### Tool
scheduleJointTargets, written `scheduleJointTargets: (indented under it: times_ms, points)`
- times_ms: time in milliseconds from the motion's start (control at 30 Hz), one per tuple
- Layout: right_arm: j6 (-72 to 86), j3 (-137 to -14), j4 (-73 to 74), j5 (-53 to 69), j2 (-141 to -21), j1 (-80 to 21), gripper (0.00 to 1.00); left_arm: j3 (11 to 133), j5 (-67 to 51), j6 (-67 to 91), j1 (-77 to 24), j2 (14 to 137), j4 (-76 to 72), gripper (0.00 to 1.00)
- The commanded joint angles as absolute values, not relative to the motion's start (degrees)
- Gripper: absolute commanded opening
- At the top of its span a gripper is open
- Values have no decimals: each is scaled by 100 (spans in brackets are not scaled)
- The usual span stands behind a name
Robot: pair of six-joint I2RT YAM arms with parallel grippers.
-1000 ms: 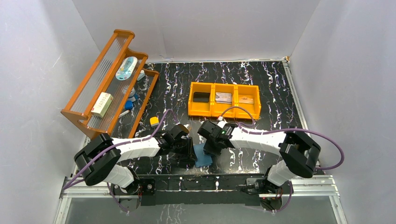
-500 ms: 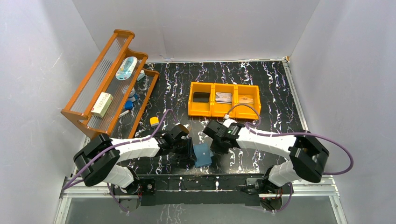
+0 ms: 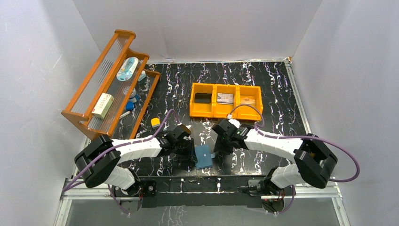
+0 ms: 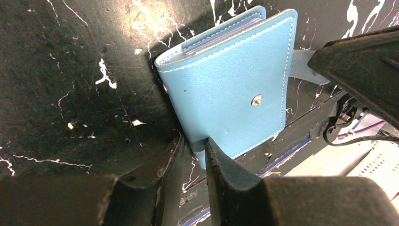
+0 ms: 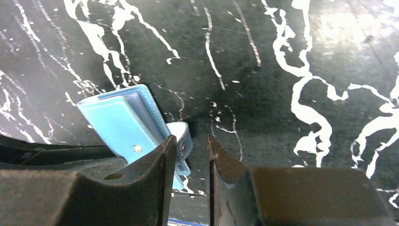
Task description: Take the credit cards out of the card holder
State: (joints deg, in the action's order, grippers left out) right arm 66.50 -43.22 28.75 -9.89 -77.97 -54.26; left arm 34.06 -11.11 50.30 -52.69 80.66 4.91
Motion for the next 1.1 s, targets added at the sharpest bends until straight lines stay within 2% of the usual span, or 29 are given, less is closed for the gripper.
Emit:
scheduleJointTargets:
  times_ms: [0,267,500,667,833,967,1067]
  points:
    - [6156,-4330,2396,-626,-7983,-5353,36,3346,-633,4720,-5251,8269,1331,23]
    - [5955,-4344,2477,-549,-8221,-5333,31,3346,-585,4750,-5244,8271,1380,23]
    - [5796,-4293,2368,-330,-8222,-5332,11,3381,-561,4726,-5250,8200,1404,25]
    - [6019,-4529,2843,-686,-7690,-5335,1,3728,-370,4565,-5249,7882,1921,37]
    - [6017,-4588,2607,-561,-7078,-5335,1,4023,158,4572,-5253,7154,2374,60]
    - [5903,-4781,2348,65,-7105,-5339,2,4061,752,4780,-5235,6510,2652,72]
    - [5818,-4948,2103,404,-7243,-5367,2,4093,1155,4922,-5227,6118,2931,77]
